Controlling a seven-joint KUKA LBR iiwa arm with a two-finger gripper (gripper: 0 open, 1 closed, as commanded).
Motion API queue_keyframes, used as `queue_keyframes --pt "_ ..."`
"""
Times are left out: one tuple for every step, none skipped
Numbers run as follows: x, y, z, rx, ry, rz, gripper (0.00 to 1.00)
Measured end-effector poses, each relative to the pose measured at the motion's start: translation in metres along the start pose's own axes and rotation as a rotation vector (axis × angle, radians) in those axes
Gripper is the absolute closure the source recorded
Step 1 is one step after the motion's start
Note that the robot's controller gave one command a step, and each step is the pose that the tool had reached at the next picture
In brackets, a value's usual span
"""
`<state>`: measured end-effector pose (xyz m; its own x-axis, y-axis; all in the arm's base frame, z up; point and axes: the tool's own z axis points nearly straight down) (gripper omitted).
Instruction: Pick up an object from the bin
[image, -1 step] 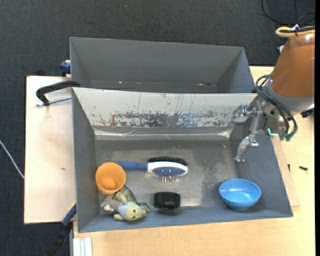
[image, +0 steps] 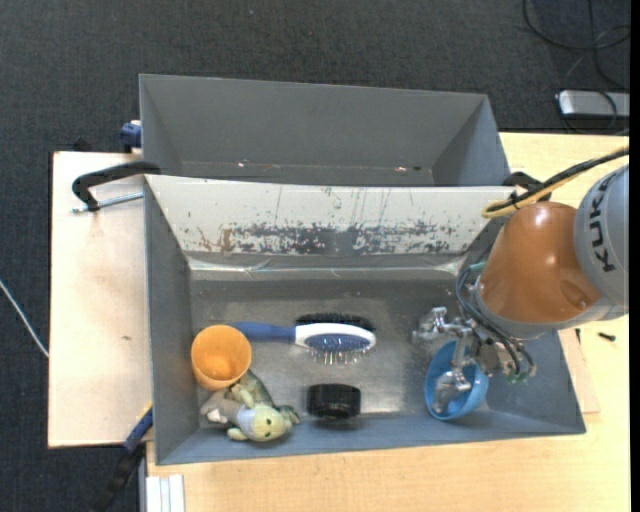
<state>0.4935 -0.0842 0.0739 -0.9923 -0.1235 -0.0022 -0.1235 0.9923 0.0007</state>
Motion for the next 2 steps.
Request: queue_keyframes --pt "-0.0134 -0.0492 0.0026 0.003 -0.005 -0.472 0.00" --pt "-0.0146 -0.0484 0.0012 0.003 -0.007 -0.473 1.00"
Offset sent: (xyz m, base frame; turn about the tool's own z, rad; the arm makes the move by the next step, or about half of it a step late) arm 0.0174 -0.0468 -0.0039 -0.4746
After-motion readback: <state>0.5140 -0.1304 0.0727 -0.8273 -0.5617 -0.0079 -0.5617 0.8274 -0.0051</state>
